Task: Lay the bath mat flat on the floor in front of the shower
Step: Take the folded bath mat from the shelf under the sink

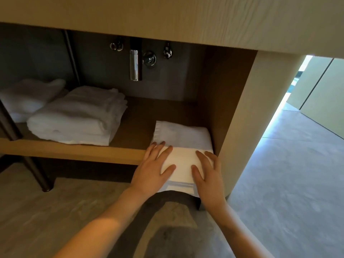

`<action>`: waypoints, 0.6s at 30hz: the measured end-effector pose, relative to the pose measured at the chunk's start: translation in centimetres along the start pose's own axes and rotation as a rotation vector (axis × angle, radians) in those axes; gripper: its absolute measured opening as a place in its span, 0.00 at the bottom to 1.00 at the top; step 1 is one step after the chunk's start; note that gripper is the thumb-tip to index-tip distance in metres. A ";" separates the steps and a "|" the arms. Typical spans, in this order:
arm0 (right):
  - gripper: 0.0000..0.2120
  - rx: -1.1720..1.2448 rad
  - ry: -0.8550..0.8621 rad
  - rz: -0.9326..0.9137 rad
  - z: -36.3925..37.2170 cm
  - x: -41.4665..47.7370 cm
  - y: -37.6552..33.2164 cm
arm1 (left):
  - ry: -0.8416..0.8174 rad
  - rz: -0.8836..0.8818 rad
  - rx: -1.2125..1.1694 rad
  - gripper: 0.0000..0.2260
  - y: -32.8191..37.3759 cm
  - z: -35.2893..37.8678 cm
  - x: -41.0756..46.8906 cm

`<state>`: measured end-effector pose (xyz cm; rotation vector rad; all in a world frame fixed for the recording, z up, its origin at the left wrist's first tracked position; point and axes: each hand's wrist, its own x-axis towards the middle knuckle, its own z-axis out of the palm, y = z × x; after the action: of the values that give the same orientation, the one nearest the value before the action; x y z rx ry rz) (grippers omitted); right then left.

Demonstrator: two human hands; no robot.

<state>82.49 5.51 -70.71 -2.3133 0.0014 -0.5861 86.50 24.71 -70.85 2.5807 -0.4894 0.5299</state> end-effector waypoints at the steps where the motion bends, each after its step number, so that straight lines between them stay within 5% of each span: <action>1: 0.21 0.056 0.005 0.006 0.0 0.0 0.1 | -0.002 0.000 0.001 0.27 0.0 0.0 -0.1; 14: 0.15 0.286 -0.003 0.031 -0.8 -0.5 0.8 | 0.132 -0.086 -0.013 0.24 1.4 -0.4 -3.3; 18: 0.15 0.319 0.003 0.044 -1.0 -1.2 0.6 | 0.223 -0.283 -0.164 0.22 1.9 0.0 -4.6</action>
<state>81.07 4.57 -70.98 -1.9977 -0.0372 -0.5265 81.77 24.30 -72.16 2.3445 -0.0856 0.6376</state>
